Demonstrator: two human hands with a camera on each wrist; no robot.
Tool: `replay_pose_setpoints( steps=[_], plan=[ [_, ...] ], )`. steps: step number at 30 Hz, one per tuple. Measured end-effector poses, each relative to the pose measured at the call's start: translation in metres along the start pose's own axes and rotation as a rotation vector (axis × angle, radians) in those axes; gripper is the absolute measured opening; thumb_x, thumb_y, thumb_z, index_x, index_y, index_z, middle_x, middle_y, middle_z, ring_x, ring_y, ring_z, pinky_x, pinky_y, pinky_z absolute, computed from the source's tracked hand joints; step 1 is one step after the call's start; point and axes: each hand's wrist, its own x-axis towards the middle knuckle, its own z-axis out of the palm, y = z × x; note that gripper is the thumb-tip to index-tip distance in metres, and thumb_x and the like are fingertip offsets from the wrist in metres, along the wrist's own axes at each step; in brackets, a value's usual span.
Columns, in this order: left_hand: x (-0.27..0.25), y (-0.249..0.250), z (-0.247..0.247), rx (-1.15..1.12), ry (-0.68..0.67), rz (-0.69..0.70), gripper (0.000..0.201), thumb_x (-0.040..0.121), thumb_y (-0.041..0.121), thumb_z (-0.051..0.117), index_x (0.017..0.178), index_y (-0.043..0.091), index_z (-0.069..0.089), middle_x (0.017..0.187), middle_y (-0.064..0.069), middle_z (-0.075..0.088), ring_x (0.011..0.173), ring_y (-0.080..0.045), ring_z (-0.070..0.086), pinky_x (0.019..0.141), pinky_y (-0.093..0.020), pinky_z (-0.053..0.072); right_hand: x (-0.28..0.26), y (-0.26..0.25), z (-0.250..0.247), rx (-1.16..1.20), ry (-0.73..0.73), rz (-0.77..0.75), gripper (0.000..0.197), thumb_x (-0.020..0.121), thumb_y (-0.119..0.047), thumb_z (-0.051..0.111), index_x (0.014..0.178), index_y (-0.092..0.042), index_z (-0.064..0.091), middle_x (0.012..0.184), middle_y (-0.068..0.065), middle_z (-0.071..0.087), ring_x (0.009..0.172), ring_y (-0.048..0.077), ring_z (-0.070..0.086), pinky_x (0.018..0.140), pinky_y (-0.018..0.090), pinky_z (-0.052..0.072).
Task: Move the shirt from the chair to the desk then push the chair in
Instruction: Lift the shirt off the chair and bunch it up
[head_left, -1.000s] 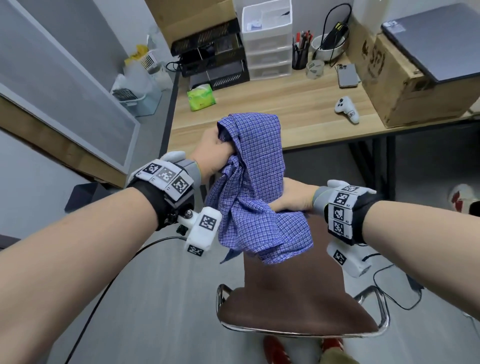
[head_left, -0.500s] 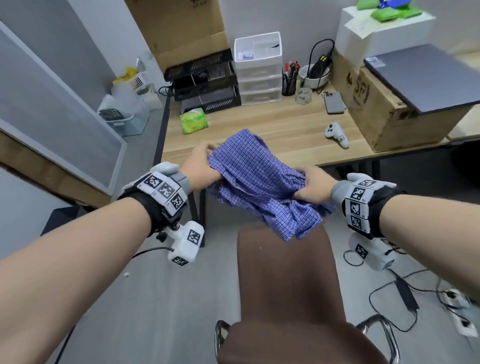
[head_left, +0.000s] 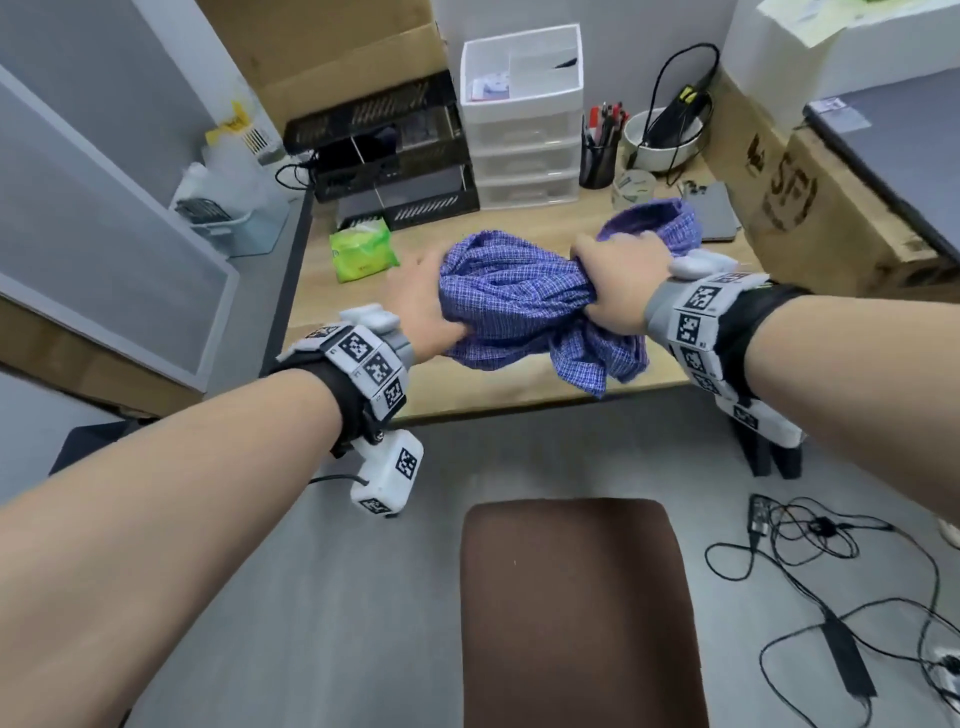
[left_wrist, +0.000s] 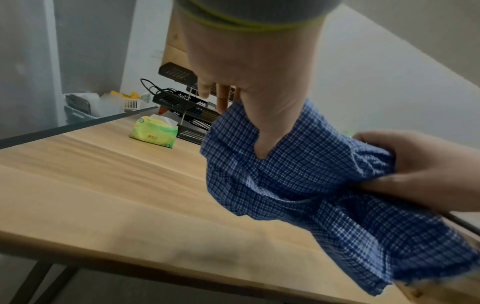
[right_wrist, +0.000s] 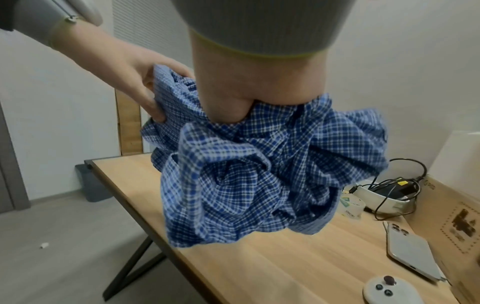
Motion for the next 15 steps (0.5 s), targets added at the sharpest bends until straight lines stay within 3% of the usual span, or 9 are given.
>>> replay_pose_setpoints(
  steps=[4, 7, 9, 12, 15],
  plan=[
    [0.039, -0.005, 0.043, 0.188, -0.061, -0.045, 0.045, 0.065, 0.019, 0.068, 0.108, 0.016, 0.058, 0.106, -0.009, 0.057, 0.096, -0.033, 0.054, 0.080, -0.041, 0.049, 0.041, 0.012, 0.036, -0.144, 0.067, -0.010, 0.047, 0.076, -0.038, 0.071, 0.110, -0.011, 0.053, 0.109, 0.014, 0.065, 0.112, 0.033, 0.050, 0.089, 0.045, 0.037],
    [0.061, -0.012, 0.076, 0.362, -0.139, -0.040, 0.020, 0.074, 0.010, 0.061, 0.094, 0.013, 0.063, 0.101, -0.010, 0.060, 0.092, -0.033, 0.057, 0.076, -0.041, 0.051, 0.062, 0.013, 0.074, -0.235, 0.064, 0.016, 0.046, 0.072, -0.026, 0.071, 0.112, -0.010, 0.058, 0.116, 0.016, 0.059, 0.111, 0.034, 0.047, 0.089, 0.044, 0.037],
    [0.065, -0.015, 0.088, 0.474, -0.212, -0.014, 0.015, 0.081, 0.009, 0.059, 0.093, 0.014, 0.068, 0.098, -0.008, 0.065, 0.086, -0.030, 0.060, 0.067, -0.035, 0.048, 0.067, 0.013, 0.090, -0.277, 0.037, 0.028, 0.046, 0.071, -0.019, 0.067, 0.115, -0.011, 0.058, 0.117, 0.017, 0.056, 0.112, 0.035, 0.046, 0.090, 0.045, 0.035],
    [0.075, -0.025, 0.111, 0.554, -0.270, 0.011, 0.014, 0.084, 0.009, 0.059, 0.094, 0.016, 0.067, 0.094, -0.007, 0.066, 0.074, -0.026, 0.052, 0.062, -0.033, 0.041, 0.079, 0.017, 0.119, -0.317, -0.054, 0.053, 0.041, 0.073, -0.021, 0.065, 0.113, -0.019, 0.059, 0.122, 0.015, 0.050, 0.116, 0.034, 0.041, 0.092, 0.046, 0.033],
    [0.084, -0.032, 0.125, 0.612, -0.350, -0.032, 0.015, 0.081, 0.013, 0.061, 0.095, 0.016, 0.066, 0.090, -0.004, 0.066, 0.071, -0.026, 0.057, 0.061, -0.032, 0.049, 0.086, 0.018, 0.134, -0.288, -0.145, 0.122, 0.027, 0.080, -0.021, 0.061, 0.107, -0.019, 0.063, 0.116, 0.013, 0.046, 0.104, 0.034, 0.049, 0.084, 0.043, 0.037]
  ],
)
